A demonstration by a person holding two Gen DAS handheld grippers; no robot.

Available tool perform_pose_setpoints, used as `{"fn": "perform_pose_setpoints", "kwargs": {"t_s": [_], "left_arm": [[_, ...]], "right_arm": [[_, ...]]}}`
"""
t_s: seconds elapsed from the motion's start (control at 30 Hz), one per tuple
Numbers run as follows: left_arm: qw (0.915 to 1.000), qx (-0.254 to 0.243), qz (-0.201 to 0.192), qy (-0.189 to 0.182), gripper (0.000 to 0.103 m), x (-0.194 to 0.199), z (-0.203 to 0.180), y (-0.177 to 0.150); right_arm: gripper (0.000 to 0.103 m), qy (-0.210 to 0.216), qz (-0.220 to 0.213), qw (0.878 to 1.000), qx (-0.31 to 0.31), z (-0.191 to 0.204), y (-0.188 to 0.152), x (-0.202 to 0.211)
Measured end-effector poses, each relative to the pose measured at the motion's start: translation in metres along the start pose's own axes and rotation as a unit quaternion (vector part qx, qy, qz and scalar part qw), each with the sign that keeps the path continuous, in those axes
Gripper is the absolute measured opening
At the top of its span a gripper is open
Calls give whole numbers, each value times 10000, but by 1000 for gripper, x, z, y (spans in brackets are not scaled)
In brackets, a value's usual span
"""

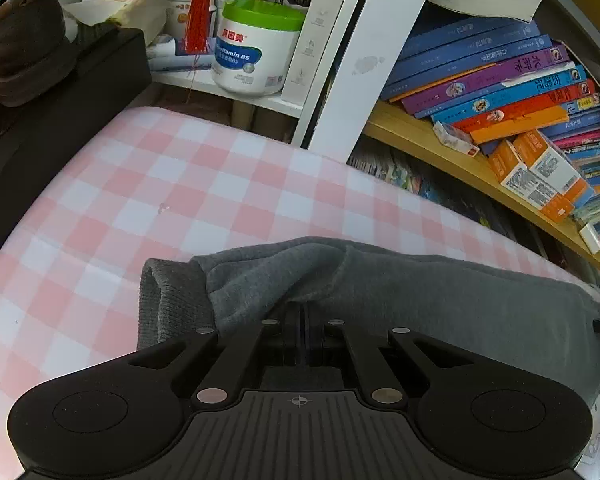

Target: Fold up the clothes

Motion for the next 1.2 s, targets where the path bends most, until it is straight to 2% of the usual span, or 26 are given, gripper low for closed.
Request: {"fn": "perform_pose_setpoints", "kwargs": {"t_s": [0.07, 0.2, 0.27, 0.3, 0.47, 0.57, 0.6, 0.7, 0.8, 0.87, 0.97, 1.03, 1.2], "left_arm": [[10000, 53, -13, -44, 5, 0, 1, 0], [10000, -26, -90, -16, 8, 10, 1, -1], [9994, -212, -255, 110, 29, 28, 0, -3], [9989, -293, -349, 101, 31, 39, -6, -5], [9959, -575, -694, -90, 31, 93, -35, -31], [9962, -420, -746, -167, 32, 119, -44, -57], [9967, -304, -729, -179, 32, 124, -44, -67], [9980, 32, -609, -185, 32, 135, -43, -96], [9987, 258, -434, -100, 31, 139, -39, -119], [9986, 385, -360, -88, 31, 141, -36, -129], [9986, 431, -298, 0, 31, 142, -32, -138], [9984, 464, -324, 9, 31, 143, -32, -142], [9977, 564, -370, 9, 31, 145, -31, -149]], "right_arm": [[27, -5, -42, 9999, 92, 3, 4, -3], [45, 118, -244, 9996, 34, 0, 3, 9], [45, 189, -373, 9991, -23, -5, -3, 27], [45, 232, -433, 9988, -46, -8, -10, 39], [45, 388, -598, 9974, -67, -21, -67, 107], [45, 415, -577, 9974, -86, -29, -114, 144], [42, 462, -539, 9974, -104, -30, -131, 155], [23, 679, -240, 9973, -165, -34, -178, 179], [17, 756, 116, 9966, -290, -35, -216, 186], [17, 533, 251, 9975, -390, -44, -229, 180], [5, 152, 191, 9979, -597, -65, -229, 166], [5, 76, 37, 9975, -697, -73, -218, 162], [5, -177, -238, 9983, -501, -79, -195, 146]]}}
Point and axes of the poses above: each gripper's, at about its wrist camera, not at the fingertips, and x roughly against the way its jaws point, z to its left, y to its top, the point moved 10 cm from there along -x, roughly the way its jaws point, and after that the axes turned 14 degrees about -x, right-handed, at the moved point
